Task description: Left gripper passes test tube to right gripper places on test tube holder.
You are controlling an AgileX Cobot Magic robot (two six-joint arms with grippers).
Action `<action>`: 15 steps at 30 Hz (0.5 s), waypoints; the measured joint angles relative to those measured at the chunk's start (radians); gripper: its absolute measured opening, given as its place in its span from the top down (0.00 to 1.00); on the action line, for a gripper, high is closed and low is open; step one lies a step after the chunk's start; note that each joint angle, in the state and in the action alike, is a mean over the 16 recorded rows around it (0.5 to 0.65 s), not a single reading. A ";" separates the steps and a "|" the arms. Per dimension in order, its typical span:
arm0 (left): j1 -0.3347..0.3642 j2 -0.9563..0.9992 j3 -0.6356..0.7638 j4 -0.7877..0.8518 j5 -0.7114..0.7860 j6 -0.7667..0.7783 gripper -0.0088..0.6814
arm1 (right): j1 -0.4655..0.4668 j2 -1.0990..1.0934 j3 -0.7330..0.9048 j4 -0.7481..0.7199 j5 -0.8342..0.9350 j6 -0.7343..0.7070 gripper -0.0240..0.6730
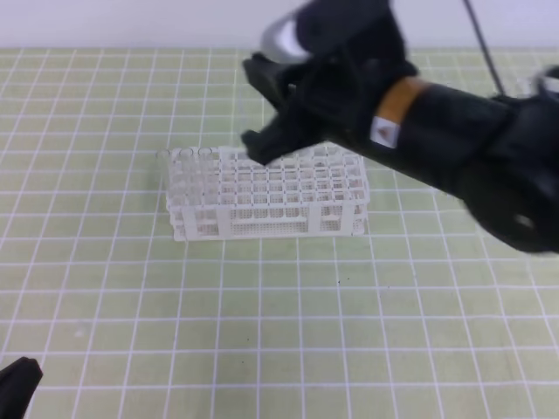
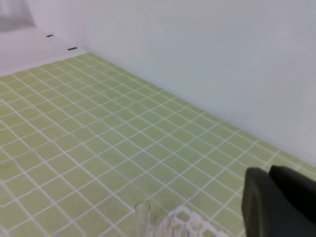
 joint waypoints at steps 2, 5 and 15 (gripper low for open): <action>0.000 0.000 0.000 0.000 0.000 0.000 0.99 | 0.000 -0.070 0.058 0.004 0.012 0.006 0.96; 0.000 0.000 0.000 0.000 0.000 0.000 0.99 | 0.000 -0.172 0.155 0.014 0.015 0.017 0.97; 0.000 0.000 0.001 0.000 0.000 0.000 0.99 | -0.007 -0.407 0.426 0.044 0.005 0.037 0.97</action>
